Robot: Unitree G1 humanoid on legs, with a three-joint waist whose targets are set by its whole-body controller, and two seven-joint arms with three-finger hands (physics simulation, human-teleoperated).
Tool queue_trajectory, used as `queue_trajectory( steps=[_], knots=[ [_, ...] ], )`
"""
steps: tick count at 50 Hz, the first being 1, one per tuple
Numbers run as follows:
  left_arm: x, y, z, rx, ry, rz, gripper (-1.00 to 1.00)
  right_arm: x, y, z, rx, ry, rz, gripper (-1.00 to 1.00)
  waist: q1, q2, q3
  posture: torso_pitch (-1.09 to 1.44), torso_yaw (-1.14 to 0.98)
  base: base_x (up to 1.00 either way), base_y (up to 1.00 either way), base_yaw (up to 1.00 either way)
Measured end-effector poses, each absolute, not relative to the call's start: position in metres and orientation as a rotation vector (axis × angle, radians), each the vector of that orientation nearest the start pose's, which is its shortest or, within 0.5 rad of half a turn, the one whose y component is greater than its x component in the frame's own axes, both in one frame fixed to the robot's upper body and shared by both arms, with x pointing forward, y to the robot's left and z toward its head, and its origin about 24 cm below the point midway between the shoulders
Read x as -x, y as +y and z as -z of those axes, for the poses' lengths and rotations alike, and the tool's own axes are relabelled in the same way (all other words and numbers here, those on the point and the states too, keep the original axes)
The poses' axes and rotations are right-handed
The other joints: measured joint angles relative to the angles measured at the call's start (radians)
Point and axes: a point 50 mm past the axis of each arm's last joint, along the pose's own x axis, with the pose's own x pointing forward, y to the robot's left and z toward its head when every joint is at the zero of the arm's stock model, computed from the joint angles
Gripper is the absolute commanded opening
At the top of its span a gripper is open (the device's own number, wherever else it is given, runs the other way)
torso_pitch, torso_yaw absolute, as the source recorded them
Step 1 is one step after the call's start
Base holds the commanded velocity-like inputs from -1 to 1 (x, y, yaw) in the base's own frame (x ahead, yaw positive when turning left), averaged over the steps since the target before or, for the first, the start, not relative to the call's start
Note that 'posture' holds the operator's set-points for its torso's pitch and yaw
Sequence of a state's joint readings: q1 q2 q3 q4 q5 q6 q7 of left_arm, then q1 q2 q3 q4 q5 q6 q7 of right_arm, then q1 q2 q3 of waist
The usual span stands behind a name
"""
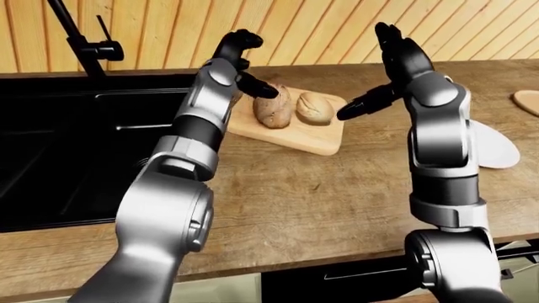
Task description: Place all breads on the cutting board.
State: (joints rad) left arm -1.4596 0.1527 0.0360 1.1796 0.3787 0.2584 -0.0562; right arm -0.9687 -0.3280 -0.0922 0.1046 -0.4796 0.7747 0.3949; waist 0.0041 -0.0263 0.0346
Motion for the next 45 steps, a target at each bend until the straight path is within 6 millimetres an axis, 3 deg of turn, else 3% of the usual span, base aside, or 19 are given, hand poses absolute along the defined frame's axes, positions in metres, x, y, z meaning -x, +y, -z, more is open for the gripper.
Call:
queue_trajectory(
  steps=[5, 9, 17, 26, 34, 45],
  knots=[
    [-0.426, 0.114, -0.287, -0.586, -0.066, 0.059, 0.51, -0.360, -0.194, -0.274, 0.558, -0.014, 0.068, 1.00, -0.002, 0.004, 0.006, 0.00, 0.00, 0.00, 0.00, 0.00],
    [-0.409, 0.125, -0.304, -0.580, -0.134, 0.047, 0.58, -0.358, -0.196, -0.279, 0.552, -0.021, 0.078, 1.00, -0.004, 0.009, 0.008, 0.00, 0.00, 0.00, 0.00, 0.00],
    [-0.363, 0.149, -0.307, -0.584, -0.152, 0.047, 0.84, -0.351, -0.206, -0.293, 0.535, -0.053, 0.100, 1.00, -0.006, 0.014, 0.017, 0.00, 0.00, 0.00, 0.00, 0.00],
    [-0.303, 0.203, -0.345, -0.551, -0.222, -0.105, 1.00, -0.345, -0.220, -0.291, 0.518, -0.040, 0.124, 1.00, -0.005, 0.018, 0.020, 0.00, 0.00, 0.00, 0.00, 0.00],
    [-0.272, 0.226, -0.332, -0.524, -0.191, -0.131, 1.00, -0.330, -0.236, -0.300, 0.495, -0.081, 0.168, 1.00, 0.000, 0.019, 0.023, 0.00, 0.00, 0.00, 0.00, 0.00],
    [-0.234, 0.248, -0.317, -0.485, -0.175, -0.173, 1.00, -0.289, -0.267, -0.305, 0.447, -0.117, 0.254, 1.00, 0.001, 0.015, 0.027, 0.00, 0.00, 0.00, 0.00, 0.00]
  ],
)
